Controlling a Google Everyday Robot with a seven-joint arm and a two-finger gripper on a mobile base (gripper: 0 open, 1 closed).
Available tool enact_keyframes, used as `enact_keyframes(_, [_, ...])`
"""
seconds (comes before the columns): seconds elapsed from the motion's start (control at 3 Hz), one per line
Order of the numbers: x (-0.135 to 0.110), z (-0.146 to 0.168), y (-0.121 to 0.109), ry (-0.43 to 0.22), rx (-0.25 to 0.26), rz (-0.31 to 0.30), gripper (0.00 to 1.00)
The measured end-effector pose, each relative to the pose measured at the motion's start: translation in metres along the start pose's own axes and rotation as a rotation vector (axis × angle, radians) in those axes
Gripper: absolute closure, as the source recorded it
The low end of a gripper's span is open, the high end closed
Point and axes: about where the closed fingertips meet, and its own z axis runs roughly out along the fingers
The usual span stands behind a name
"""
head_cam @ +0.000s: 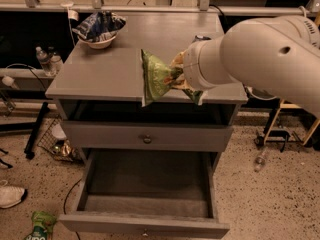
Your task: Pick green jalapeno chip bag from middle drawer and place on counter
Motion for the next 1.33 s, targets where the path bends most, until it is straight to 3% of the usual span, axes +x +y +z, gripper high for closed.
enact_keyframes(0.67, [0.013, 0.052, -0.035, -0.105, -0.073, -0.044, 1.00])
enact_keyframes(1.33, [0.033, 0.099, -0.066, -0.129, -0.111, -0.049, 1.00])
